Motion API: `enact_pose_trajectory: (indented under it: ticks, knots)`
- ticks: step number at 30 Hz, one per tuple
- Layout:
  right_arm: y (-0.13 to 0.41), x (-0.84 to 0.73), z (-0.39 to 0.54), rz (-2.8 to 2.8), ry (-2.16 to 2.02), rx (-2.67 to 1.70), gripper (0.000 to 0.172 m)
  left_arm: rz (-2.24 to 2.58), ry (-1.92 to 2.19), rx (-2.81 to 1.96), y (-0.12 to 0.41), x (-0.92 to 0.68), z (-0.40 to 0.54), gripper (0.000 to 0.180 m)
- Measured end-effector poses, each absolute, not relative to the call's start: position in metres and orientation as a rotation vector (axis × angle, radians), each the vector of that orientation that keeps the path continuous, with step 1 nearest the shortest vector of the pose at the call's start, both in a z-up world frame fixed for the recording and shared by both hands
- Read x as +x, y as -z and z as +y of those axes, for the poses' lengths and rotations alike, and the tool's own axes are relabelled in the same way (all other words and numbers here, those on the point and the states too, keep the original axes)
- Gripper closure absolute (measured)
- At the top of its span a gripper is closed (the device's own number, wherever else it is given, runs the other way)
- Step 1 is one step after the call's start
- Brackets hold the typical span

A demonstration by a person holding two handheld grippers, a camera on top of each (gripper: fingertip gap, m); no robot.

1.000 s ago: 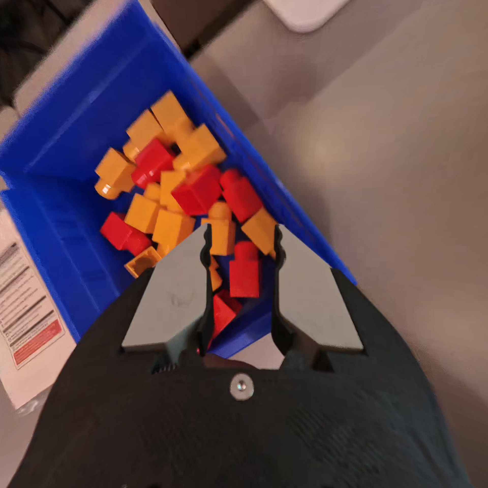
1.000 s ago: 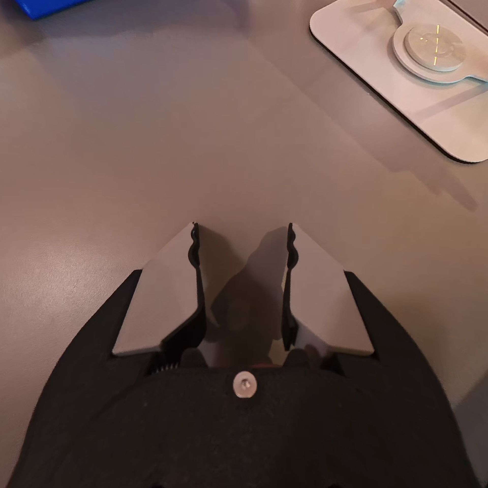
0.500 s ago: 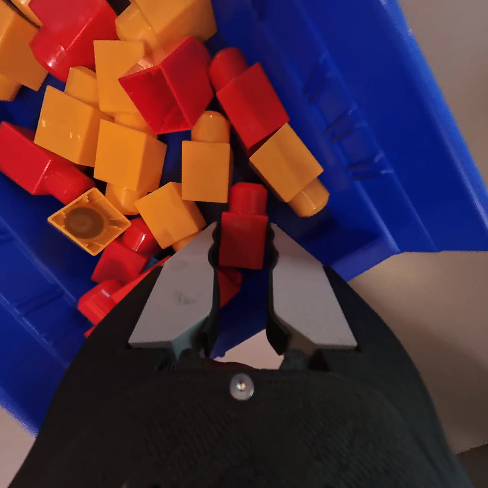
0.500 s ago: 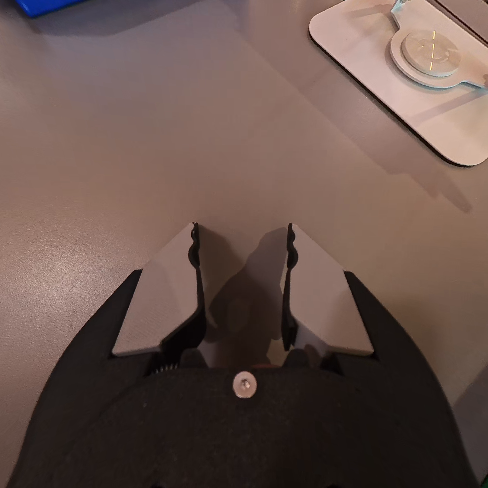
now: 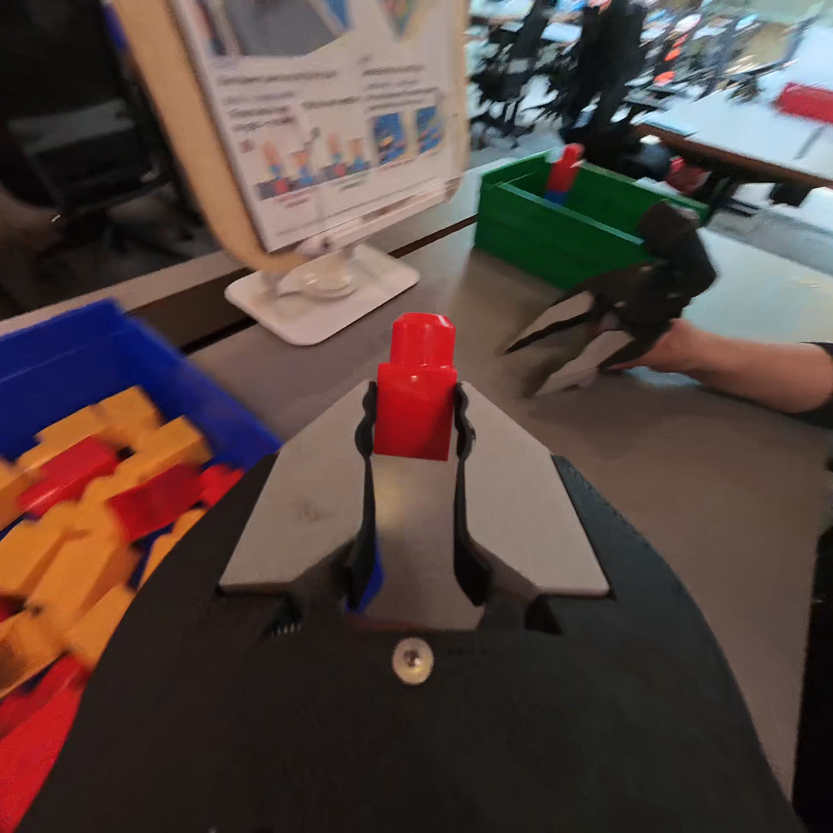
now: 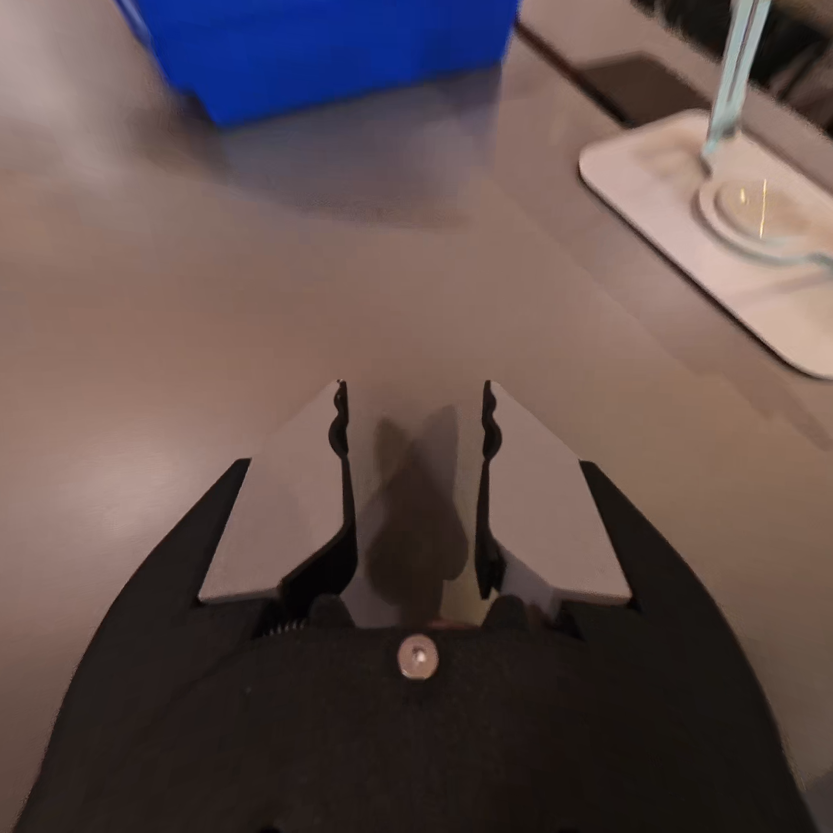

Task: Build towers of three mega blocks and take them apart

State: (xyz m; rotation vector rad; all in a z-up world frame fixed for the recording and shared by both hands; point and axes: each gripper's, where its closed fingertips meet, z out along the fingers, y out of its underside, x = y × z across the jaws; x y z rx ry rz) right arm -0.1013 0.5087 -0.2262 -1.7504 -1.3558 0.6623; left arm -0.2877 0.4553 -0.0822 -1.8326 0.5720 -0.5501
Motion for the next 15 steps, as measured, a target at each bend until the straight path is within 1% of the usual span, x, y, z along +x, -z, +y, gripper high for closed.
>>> enact_pose_trajectory:
  ticks: [4,9,11,15]
  knots:
    - [0.166,-0.111,0.463,-1.305,-1.112,-1.503,0.12,0.696,0.736,-1.641,0.083,-0.199,0.435,0.148]
    - [0.105,-0.094,0.435,-1.203,-1.402,-1.259,0.122,0.765,0.89,-1.491,0.113,-0.123,0.419,0.148]
    - [0.097,-0.092,0.427,-1.21,-1.466,-1.208,0.123,0.776,0.923,-1.488,0.126,-0.107,0.421,0.148]
    - [0.111,-0.098,0.415,-1.302,-1.485,-1.221,0.123,0.81,0.941,-1.479,0.131,-0.092,0.419,0.148]
